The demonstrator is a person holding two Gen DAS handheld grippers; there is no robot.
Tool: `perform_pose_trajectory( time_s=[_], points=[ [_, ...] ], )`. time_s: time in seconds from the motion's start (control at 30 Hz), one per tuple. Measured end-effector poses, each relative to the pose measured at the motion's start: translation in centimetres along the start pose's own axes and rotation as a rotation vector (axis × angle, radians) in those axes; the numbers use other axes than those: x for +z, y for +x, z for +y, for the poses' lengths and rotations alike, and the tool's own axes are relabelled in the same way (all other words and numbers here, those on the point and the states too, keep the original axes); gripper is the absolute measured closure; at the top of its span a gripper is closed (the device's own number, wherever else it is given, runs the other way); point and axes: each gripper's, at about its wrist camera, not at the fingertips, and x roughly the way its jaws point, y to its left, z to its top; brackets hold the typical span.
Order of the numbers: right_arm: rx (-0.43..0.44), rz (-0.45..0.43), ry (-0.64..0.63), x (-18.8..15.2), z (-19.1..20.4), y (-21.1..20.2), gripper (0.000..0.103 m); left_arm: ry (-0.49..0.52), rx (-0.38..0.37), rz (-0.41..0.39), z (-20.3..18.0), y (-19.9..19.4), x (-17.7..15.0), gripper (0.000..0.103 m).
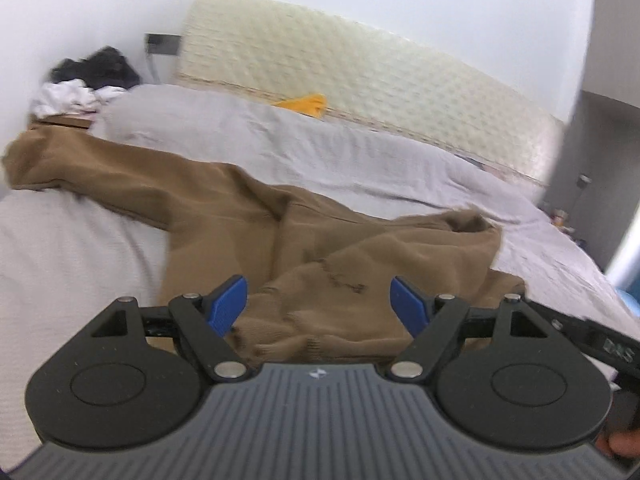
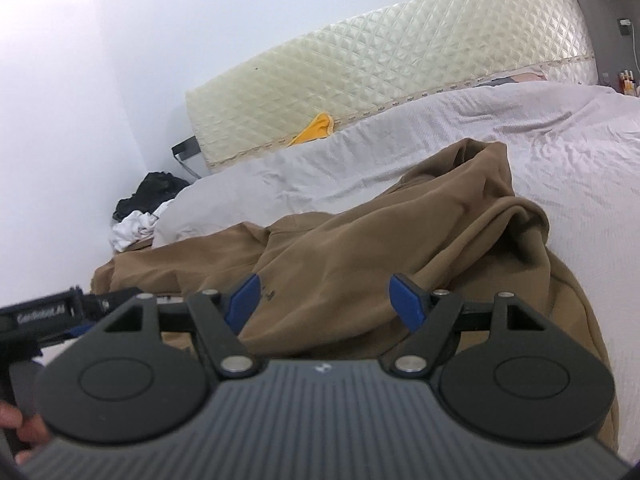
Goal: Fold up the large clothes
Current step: 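Reach the left gripper to the other sleeve and grasp its cuff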
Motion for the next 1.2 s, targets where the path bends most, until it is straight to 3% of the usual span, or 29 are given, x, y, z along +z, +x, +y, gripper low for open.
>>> perform_pose_trajectory(
  time_s=[0.07,0.13,0.3,0.4,0.5,0.83,1.0,1.2],
  points=[
    [0.004,0.006,-0.014,-0.4,0.4,-0.1,0.030,0.020,0.094,-0.038,0.9,-0.9,0.6,0.021],
    [0.016,0.014,-0.032,-0.6,0.8,0.0,0.030,0.017,0.129,-0.048,2.4,-1.3,1.6,0.020],
    [0.052,0.034,-0.040,-1.0,1.3,0.9,0.030,-0.031,0.208,0.020,8.2,-0.2,5.1,0.018],
    [0.063,0.055,-0.047,-1.0,1.4,1.7,0.030,-0.175,0.196,0.103,13.1,1.4,6.8,0.016],
    [0.089,0.057,-0.032,-1.1,1.2,2.2,0.030,-0.330,0.211,0.134,18.4,3.5,7.8,0.016],
    [0.025,0.057,-0.075,-1.5,1.4,5.0,0.030,-0.790,0.131,0.077,32.2,10.3,6.9,0.015],
    [0.005,0.023,-0.133,-1.4,2.3,6.0,0.030,-0.882,0.098,0.050,36.5,14.6,6.5,0.015],
    [0.004,0.025,-0.141,-0.7,3.2,7.6,0.030,-0.945,0.118,-0.005,41.2,20.4,6.0,0.015]
  ],
)
